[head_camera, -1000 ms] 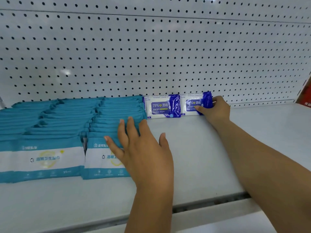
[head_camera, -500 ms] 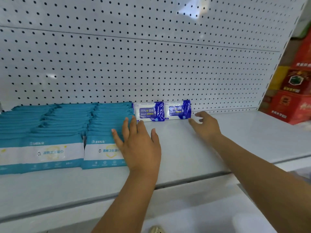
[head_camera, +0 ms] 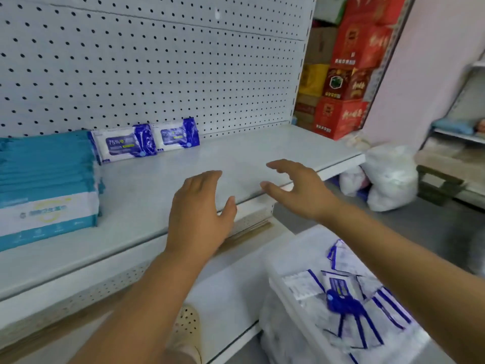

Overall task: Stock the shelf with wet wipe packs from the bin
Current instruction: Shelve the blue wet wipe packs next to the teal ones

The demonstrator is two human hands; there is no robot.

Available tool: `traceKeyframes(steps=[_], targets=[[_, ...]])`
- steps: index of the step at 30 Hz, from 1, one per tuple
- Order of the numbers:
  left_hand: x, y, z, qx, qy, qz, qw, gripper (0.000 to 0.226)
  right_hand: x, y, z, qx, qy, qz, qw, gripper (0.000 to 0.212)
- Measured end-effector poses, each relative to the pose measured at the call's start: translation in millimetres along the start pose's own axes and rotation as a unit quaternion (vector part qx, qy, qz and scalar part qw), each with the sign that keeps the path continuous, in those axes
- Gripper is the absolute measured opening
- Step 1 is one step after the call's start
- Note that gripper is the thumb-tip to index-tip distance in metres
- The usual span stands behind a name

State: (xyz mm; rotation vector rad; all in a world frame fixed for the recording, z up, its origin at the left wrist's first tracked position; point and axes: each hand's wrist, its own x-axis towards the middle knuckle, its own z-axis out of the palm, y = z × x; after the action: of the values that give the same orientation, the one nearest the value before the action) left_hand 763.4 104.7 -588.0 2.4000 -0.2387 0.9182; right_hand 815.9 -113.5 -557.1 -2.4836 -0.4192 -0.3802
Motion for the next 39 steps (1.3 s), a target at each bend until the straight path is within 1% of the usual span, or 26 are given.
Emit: traceKeyframes(steps=[2, 5, 7, 9, 11, 13, 17, 19, 22, 24, 27, 29, 31, 33, 34, 36, 38, 39], targets=[[-17, 21, 13, -0.058, -0.017, 0.012, 0.998, 0.048, -32, 20, -7, 0.011, 0.019, 0.037, 0.999, 0.050], [-42, 40, 37, -0.096, -0.052, 0.042, 0.993, 0.045, -76, 46, -12, -0.008, 0.025, 0.080, 0.996, 0.050], [-65, 41, 54, -0.111, -0.090, 0.052, 0.988, 0.044, -104, 64, -14, -0.028, 0.000, 0.122, 0.992, 0.050], [-88, 36, 71, -0.122, -0.145, 0.035, 0.981, 0.047, -127, 85, -14, -0.030, -0.036, 0.172, 0.984, 0.048], [-107, 30, 87, -0.123, -0.210, -0.001, 0.970, 0.053, -144, 110, -10, -0.016, -0.084, 0.239, 0.967, 0.045], [-117, 31, 102, -0.111, -0.256, -0.009, 0.960, 0.061, -155, 135, -4, 0.006, -0.127, 0.314, 0.941, 0.042], [-125, 40, 126, -0.081, -0.322, -0.010, 0.943, 0.072, -163, 176, 14, 0.019, -0.165, 0.407, 0.898, 0.037], [-127, 40, 136, -0.045, -0.360, -0.006, 0.932, 0.077, -163, 190, 26, 0.006, -0.180, 0.441, 0.879, 0.042], [-127, 32, 147, -0.002, -0.406, -0.016, 0.914, 0.084, -157, 206, 44, -0.025, -0.185, 0.478, 0.858, 0.060], [-125, 26, 152, 0.018, -0.420, -0.022, 0.907, 0.089, -150, 212, 54, -0.053, -0.189, 0.492, 0.848, 0.068], [-118, 21, 156, 0.015, -0.432, -0.037, 0.901, 0.097, -141, 216, 65, -0.103, -0.226, 0.500, 0.830, 0.081], [-113, 21, 158, 0.010, -0.436, -0.055, 0.898, 0.103, -136, 219, 70, -0.103, -0.225, 0.504, 0.827, 0.082], [-109, 21, 160, 0.016, -0.438, -0.071, 0.896, 0.105, -132, 223, 71, -0.086, -0.197, 0.508, 0.834, 0.072], [-106, 22, 162, 0.025, -0.443, -0.078, 0.893, 0.109, -128, 225, 70, -0.041, -0.151, 0.518, 0.841, 0.054], [-105, 23, 163, 0.024, -0.444, -0.082, 0.892, 0.110, -127, 224, 69, 0.003, -0.126, 0.527, 0.840, 0.046], [-105, 24, 164, 0.013, -0.441, -0.094, 0.893, 0.109, -125, 221, 71, 0.119, -0.095, 0.548, 0.823, 0.038], [-105, 26, 165, -0.004, -0.433, -0.105, 0.895, 0.104, -122, 212, 77, 0.187, -0.101, 0.556, 0.804, 0.035], [-105, 27, 165, -0.010, -0.430, -0.109, 0.896, 0.101, -121, 211, 83, 0.184, -0.117, 0.551, 0.805, 0.035]])
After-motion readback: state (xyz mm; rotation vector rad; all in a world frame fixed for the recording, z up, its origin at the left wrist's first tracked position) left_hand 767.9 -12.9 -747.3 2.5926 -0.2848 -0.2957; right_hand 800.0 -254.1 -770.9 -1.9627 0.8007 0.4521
